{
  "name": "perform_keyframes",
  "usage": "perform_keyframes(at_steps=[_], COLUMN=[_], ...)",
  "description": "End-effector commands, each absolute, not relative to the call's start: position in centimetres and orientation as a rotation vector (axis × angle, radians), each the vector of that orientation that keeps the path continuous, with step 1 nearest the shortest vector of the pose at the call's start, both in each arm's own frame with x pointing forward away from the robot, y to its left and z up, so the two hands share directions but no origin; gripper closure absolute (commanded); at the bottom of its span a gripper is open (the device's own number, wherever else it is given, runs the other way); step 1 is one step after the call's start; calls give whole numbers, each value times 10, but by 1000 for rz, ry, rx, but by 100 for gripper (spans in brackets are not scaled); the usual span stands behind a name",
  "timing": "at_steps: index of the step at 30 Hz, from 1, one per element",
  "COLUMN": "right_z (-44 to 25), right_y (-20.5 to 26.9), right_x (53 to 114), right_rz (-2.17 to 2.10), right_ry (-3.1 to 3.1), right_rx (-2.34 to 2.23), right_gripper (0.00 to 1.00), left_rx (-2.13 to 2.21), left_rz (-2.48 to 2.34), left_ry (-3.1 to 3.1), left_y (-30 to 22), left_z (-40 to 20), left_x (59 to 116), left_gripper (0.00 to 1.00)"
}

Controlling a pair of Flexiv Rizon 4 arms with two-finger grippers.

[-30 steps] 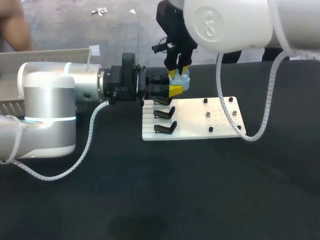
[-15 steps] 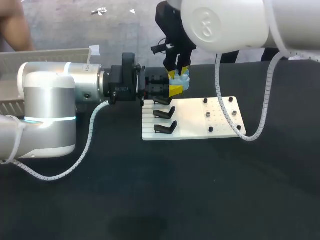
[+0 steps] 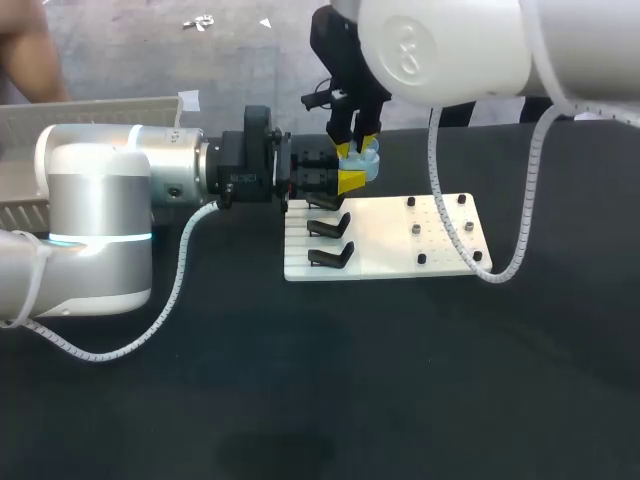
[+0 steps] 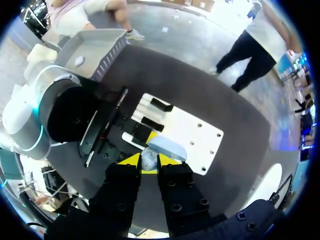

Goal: Pick up each earbud case from the left stands, insert the matching earbuds, close the lid, and place the case in the box.

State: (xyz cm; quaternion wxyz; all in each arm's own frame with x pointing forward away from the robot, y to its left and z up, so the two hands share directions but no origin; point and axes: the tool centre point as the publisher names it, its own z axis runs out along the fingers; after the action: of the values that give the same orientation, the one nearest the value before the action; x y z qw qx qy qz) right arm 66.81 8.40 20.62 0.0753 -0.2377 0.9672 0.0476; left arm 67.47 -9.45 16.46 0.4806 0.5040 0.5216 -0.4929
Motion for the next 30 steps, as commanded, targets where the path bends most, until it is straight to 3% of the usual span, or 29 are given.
perform_keyframes(at_steps=[1,30], right_z=[205,197], right_y=[86,83], right_x=[672,668], right_rz=[142,108], right_ry=[2909,2909], right_rx=[-719,-767], right_gripper=[100,100], left_rx=[1224,1224], left_rz=[-1198,-1198], left_ry=[1267,1267], left_y=[-95,-95], left_z=[164,164], left_x=[673,673], left_gripper=[100,100])
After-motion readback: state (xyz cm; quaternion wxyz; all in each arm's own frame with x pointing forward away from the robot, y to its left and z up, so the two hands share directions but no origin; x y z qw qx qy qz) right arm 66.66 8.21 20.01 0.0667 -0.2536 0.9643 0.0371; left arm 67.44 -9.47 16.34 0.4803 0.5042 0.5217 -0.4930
